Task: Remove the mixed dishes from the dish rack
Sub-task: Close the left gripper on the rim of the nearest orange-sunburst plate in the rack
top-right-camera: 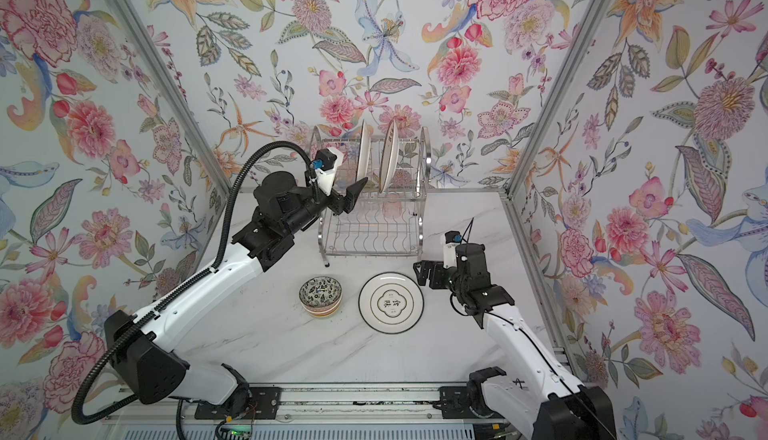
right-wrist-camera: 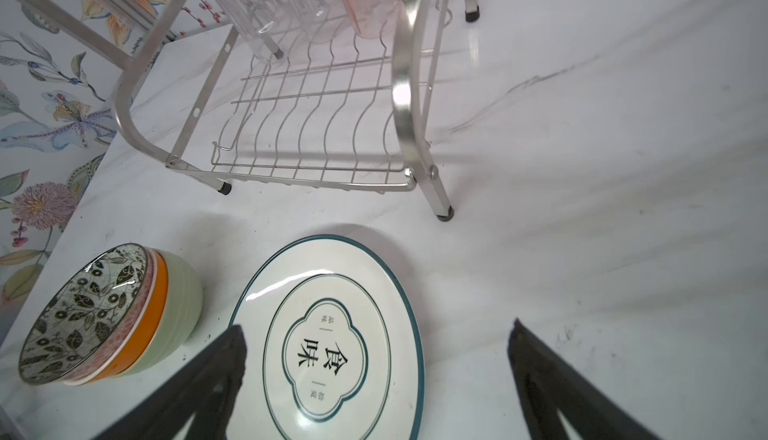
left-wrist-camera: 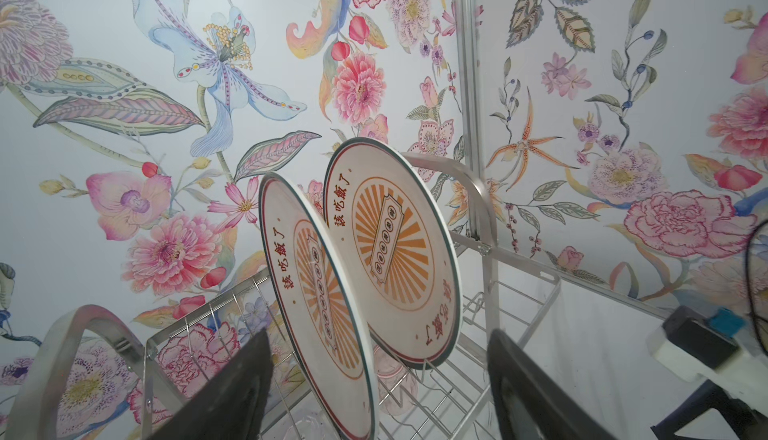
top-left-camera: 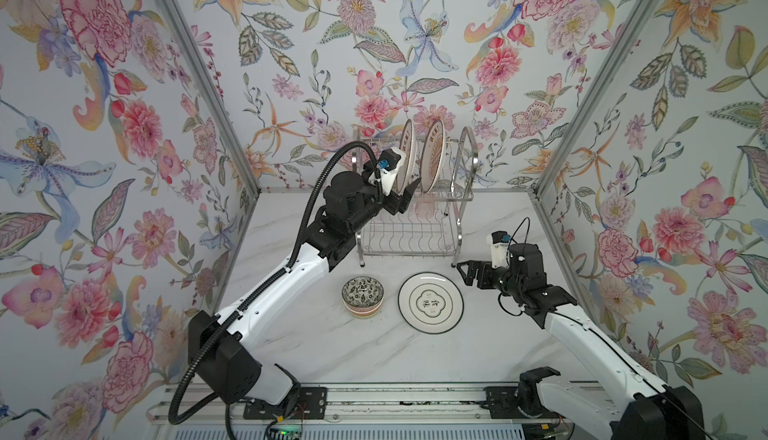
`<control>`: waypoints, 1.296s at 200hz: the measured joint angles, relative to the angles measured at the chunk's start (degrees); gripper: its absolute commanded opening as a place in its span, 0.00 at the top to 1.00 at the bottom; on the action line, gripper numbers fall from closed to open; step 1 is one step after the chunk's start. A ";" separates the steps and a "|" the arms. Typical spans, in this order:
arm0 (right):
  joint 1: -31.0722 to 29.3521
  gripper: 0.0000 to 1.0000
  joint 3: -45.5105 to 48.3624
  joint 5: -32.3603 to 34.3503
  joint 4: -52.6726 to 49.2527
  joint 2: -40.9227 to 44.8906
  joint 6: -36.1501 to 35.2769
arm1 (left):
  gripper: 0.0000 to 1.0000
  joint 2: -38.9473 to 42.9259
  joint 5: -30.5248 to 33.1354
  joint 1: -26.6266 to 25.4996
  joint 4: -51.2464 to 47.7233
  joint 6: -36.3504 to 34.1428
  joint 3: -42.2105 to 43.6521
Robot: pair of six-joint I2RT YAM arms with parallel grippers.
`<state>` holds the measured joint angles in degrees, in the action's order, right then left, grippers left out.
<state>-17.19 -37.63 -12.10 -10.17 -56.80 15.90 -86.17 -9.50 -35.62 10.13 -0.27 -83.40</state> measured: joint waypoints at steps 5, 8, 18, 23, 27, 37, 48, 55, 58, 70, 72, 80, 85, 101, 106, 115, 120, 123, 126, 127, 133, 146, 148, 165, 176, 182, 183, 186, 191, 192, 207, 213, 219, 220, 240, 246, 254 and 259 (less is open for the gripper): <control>-0.87 0.01 0.00 0.85 0.26 1.25 -0.83 | 0.25 -0.83 0.33 0.11 -0.04 0.13 -0.68; -1.33 0.01 -0.02 1.31 0.42 1.88 -1.22 | 0.26 -1.38 0.59 0.15 -0.04 0.17 -1.05; -3.04 0.01 -0.02 3.04 1.40 3.87 -2.62 | 0.27 -3.08 1.03 0.39 -0.02 0.33 -2.38; -3.74 0.01 -0.02 3.80 1.90 4.76 -3.21 | 0.27 -4.04 1.40 0.52 -0.02 0.57 -3.06; -4.26 0.01 -0.02 4.35 2.32 5.29 -3.61 | 0.27 -4.81 1.66 0.63 0.00 0.70 -3.58; -5.49 0.01 -0.02 5.81 3.43 6.60 -4.48 | 0.28 -6.51 2.38 0.83 -0.20 1.16 -4.59; -6.54 0.01 -0.07 7.26 4.57 7.41 -5.25 | 0.30 -8.17 2.71 1.05 -0.42 1.53 -5.55; -7.08 0.01 -0.11 8.09 5.25 7.63 -5.66 | 0.30 -9.07 2.89 1.14 -0.52 1.90 -6.03; -7.30 0.01 -0.13 8.33 5.46 7.65 -5.73 | 0.30 -9.44 2.93 1.18 -0.63 2.27 -6.27; -7.98 0.01 -0.20 9.16 6.25 7.69 -6.25 | 0.32 -10.47 3.50 1.20 -0.70 3.08 -6.78; -8.04 0.01 -0.20 9.27 6.43 7.69 -6.29 | 0.33 -10.58 3.65 1.20 -0.70 3.19 -6.82; -8.31 0.01 -0.20 9.68 6.88 7.69 -6.51 | 0.34 -10.91 3.96 1.20 -0.74 3.87 -6.97; -8.37 0.01 -0.20 9.84 7.21 7.69 -6.60 | 0.35 -11.04 4.09 1.20 -0.70 4.55 -7.10; -8.52 0.01 -0.20 10.23 8.63 7.67 -6.80 | 0.40 -11.13 4.35 1.22 -0.35 6.32 -7.15; -8.52 0.01 -0.20 10.21 9.07 7.69 -6.95 | 0.40 -11.13 4.37 1.22 0.04 6.84 -7.15; -8.52 0.01 -0.20 10.19 9.70 7.67 -7.10 | 0.43 -11.13 4.37 1.22 0.68 7.96 -7.15; -8.52 0.01 -0.20 10.16 10.03 7.67 -7.17 | 0.45 -11.13 4.37 1.22 0.98 8.46 -7.15; -8.52 0.01 -0.20 10.10 10.12 7.65 -7.23 | 0.47 -11.13 4.35 1.22 1.16 8.92 -7.15; -8.52 0.01 -0.20 10.03 10.27 7.63 -7.32 | 0.48 -11.13 4.35 1.22 1.44 9.11 -7.15; -8.52 0.01 -0.20 10.01 10.29 7.63 -7.34 | 0.49 -11.13 4.33 1.22 1.51 9.14 -7.15; -8.52 0.01 -0.20 9.94 10.54 7.54 -7.41 | 0.50 -11.13 4.33 1.22 1.77 9.77 -7.15; -8.52 0.01 -0.20 9.64 11.13 7.28 -7.67 | 0.55 -11.13 4.28 1.22 2.21 11.04 -7.15; -8.52 0.01 -0.20 9.57 11.19 7.23 -7.72 | 0.56 -11.13 4.33 1.22 2.21 11.17 -7.15; -8.52 0.01 -0.20 9.49 11.58 7.15 -7.87 | 0.62 -11.13 4.33 1.22 2.58 12.55 -7.15; -8.52 0.01 -0.20 9.31 12.31 7.15 -8.04 | 0.62 -11.13 4.37 1.22 2.78 13.22 -7.13; -8.52 0.01 -0.17 9.29 12.79 7.19 -8.11 | 0.62 -11.13 4.37 1.22 2.89 13.46 -7.13; -8.52 0.01 -0.15 9.29 12.96 7.21 -8.09 | 0.63 -11.13 4.37 1.22 2.91 13.51 -7.13; -8.52 0.01 -0.11 9.29 13.31 7.26 -8.11 | 0.63 -11.13 4.37 1.22 3.04 13.70 -7.10; -8.52 0.01 0.02 9.29 13.97 7.34 -8.13 | 0.62 -11.15 4.37 1.22 3.23 14.05 -7.08; -8.52 0.01 0.04 9.29 14.01 7.37 -8.13 | 0.62 -11.15 4.37 1.22 3.26 14.12 -7.08; -8.52 0.01 0.39 9.27 15.56 7.67 -8.15 | 0.63 -11.23 4.35 1.22 4.02 15.02 -7.02; -8.52 0.01 0.46 9.07 16.04 7.72 -8.15 | 0.63 -11.37 4.33 1.22 4.24 15.37 -7.02; -8.52 0.01 0.48 8.76 16.17 7.72 -8.17 | 0.63 -11.50 4.33 1.22 4.42 15.74 -7.02; -8.52 0.01 0.48 8.70 16.20 7.72 -8.17 | 0.63 -11.50 4.33 1.22 4.44 15.76 -7.02; -8.52 0.01 0.48 7.37 16.26 7.72 -8.44 | 0.63 -12.13 4.31 1.22 5.03 16.33 -7.02; -8.52 0.01 0.48 7.10 16.24 7.72 -8.66 | 0.63 -12.33 4.31 1.22 5.07 16.44 -7.02; -8.52 0.01 0.48 6.67 16.15 7.74 -8.87 | 0.63 -12.55 4.31 1.22 5.11 16.65 -7.02; -8.52 0.01 0.48 6.56 16.02 7.74 -9.09 | 0.63 -12.68 4.31 1.22 5.16 16.70 -7.02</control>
<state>-25.71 -37.15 -5.54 5.85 -49.06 6.81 -98.85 -5.19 -34.39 15.29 16.43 -90.41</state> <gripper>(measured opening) 0.988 0.370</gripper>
